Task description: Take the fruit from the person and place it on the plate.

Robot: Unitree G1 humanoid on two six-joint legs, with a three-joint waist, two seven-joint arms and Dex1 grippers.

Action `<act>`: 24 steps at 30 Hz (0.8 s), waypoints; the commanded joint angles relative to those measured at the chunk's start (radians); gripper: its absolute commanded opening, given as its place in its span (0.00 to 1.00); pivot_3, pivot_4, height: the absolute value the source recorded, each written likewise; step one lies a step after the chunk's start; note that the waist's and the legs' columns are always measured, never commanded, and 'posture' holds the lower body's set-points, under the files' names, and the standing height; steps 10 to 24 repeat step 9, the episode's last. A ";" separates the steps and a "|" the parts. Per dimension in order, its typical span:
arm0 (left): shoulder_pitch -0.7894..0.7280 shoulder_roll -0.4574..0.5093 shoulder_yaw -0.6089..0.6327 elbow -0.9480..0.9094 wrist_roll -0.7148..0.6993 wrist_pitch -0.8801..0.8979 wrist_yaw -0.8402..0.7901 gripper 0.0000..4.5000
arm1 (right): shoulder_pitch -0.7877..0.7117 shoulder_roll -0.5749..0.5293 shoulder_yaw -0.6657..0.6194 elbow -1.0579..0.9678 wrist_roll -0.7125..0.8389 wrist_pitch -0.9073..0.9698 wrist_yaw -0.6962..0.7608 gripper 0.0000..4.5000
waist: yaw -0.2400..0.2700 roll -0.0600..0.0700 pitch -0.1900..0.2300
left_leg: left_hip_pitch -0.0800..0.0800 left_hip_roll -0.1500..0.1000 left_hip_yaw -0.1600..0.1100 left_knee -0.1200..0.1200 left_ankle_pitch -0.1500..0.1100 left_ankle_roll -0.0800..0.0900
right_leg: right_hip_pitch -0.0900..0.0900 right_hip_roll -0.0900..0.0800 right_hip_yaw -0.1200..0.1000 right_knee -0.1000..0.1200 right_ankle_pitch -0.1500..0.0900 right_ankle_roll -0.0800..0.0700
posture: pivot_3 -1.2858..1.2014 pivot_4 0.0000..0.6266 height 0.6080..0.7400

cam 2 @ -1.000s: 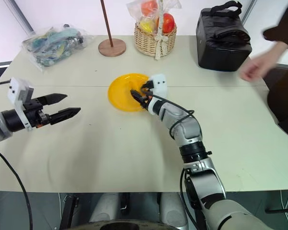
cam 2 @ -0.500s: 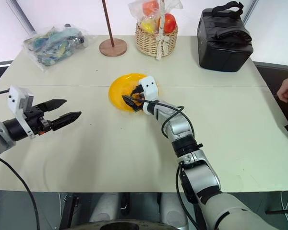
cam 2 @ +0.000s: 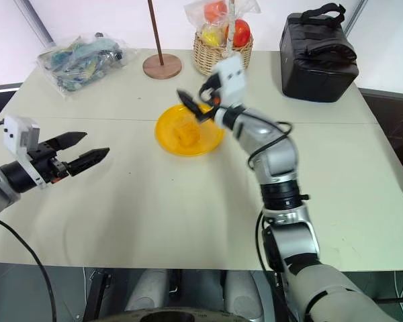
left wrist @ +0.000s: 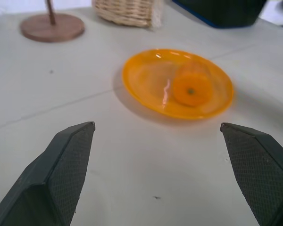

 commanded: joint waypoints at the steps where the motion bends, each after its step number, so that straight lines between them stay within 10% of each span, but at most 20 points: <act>1: -0.045 -0.049 0.006 0.033 0.079 -0.100 0.072 1.00 | 0.082 -0.097 -0.053 -0.016 -0.016 -0.034 0.036 1.00 | 0.001 0.000 0.000 | 0.000 0.000 0.000 0.000 0.000 0.000 | 0.000 0.000 0.000 0.000 0.000 0.000 | 0.52 0.24 1.00; 24: -0.023 -0.197 -0.060 0.085 0.195 -0.209 0.153 1.00 | 0.282 -0.178 -0.116 0.197 -0.105 -0.318 0.041 1.00 | -0.010 0.000 0.000 | 0.001 0.000 0.002 0.000 0.000 0.000 | 0.000 0.001 0.001 0.001 0.000 0.000 | 0.52 0.24 1.00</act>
